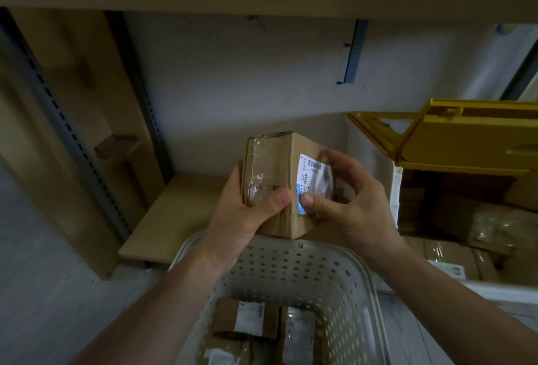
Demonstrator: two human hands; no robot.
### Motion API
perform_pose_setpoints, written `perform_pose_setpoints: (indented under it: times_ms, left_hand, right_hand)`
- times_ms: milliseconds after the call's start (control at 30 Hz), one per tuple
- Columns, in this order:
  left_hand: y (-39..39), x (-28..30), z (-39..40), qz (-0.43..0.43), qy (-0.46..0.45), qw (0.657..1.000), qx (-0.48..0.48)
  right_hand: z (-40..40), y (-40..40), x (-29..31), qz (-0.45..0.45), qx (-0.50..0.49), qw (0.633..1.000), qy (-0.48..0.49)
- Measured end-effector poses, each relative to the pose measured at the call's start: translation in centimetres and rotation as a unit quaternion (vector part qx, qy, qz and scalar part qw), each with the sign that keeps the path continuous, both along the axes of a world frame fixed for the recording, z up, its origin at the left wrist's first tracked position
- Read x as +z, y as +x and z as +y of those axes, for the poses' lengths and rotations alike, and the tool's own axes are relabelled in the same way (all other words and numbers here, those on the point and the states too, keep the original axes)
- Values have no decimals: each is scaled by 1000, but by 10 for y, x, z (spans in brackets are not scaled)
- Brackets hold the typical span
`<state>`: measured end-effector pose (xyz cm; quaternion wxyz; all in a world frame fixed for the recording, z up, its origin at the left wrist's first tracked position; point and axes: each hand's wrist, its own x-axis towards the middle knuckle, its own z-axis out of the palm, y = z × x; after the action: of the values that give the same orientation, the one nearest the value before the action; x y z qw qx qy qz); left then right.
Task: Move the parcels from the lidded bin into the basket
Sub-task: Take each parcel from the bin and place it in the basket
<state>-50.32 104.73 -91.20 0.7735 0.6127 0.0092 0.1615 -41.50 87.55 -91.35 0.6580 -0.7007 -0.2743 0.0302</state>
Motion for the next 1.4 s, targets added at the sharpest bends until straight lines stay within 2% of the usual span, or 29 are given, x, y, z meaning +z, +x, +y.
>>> perform_pose_setpoints:
  times_ms: [100, 233, 433, 533, 733, 1033, 1400]
  left_hand:
    - [0, 0, 0, -26, 2, 1000, 0]
    - [-1, 3, 5, -40, 18, 999, 28]
    - [-1, 5, 24, -36, 30, 995, 91]
    - [0, 4, 29, -19, 39, 990, 133]
    - [2, 0, 32, 7, 23, 989, 149]
    - [5, -3, 39, 27, 1, 985, 168]
    - [6, -2, 37, 28, -24, 989, 141]
  right_hand:
    - [1, 3, -3, 25, -4, 999, -36]
    - [-1, 5, -7, 69, -3, 997, -16]
    - [-6, 8, -6, 46, -89, 995, -1]
    - [-9, 9, -5, 39, -101, 994, 7]
    - [-7, 9, -5, 23, -119, 993, 11]
    - [-6, 7, -2, 22, -84, 996, 14]
    - [-11, 12, -4, 71, -29, 997, 26]
